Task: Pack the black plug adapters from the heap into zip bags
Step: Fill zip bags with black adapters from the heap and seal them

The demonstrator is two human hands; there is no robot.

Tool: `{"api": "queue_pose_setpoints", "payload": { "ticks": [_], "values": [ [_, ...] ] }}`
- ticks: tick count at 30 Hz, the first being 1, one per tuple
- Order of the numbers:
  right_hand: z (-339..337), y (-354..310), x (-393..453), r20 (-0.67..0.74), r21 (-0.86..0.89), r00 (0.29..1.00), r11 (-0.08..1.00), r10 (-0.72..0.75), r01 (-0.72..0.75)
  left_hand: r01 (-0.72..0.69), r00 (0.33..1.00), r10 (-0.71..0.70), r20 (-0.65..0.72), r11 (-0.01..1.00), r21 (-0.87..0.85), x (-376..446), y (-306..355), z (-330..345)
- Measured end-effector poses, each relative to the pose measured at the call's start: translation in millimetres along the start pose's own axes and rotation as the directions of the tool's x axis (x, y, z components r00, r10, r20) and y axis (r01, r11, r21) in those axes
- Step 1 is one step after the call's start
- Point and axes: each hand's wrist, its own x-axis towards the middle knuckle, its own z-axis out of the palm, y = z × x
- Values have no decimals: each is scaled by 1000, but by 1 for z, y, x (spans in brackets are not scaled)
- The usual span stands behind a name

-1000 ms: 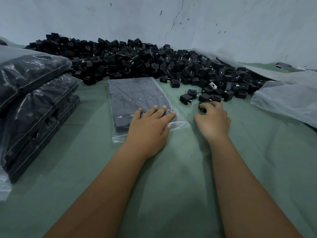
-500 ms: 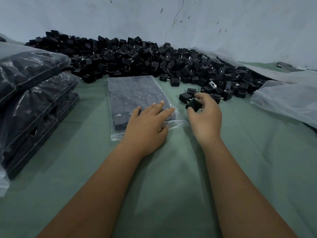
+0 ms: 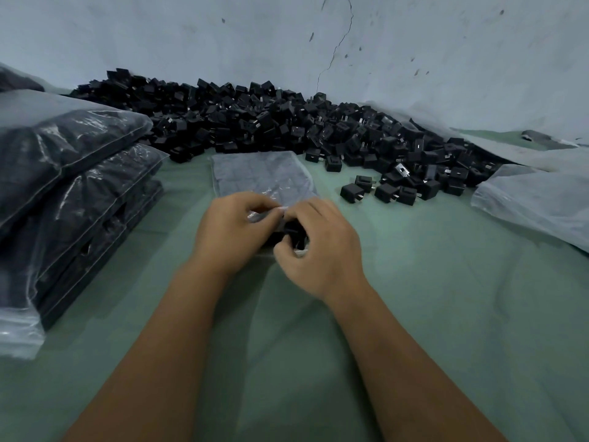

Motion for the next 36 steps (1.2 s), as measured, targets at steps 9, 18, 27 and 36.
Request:
{"api": "queue_pose_setpoints", "payload": {
  "ticks": [9, 18, 27, 36],
  "values": [
    [8, 4, 0, 30, -36, 999, 999, -12, 13, -39, 988, 46, -146, 998, 51, 0, 0, 7],
    [5, 7, 4, 103, -131, 988, 986, 115, -101, -134, 979, 142, -147, 989, 61, -2, 5, 6],
    [4, 3, 1, 51, -125, 999, 992, 12, -5, -110, 978, 115, -174, 993, 37, 0, 2, 6],
    [5, 4, 1, 158, -143, 987, 988, -34, 57, -86, 978, 89, -188, 996, 24, 1, 1, 6]
  ]
}}
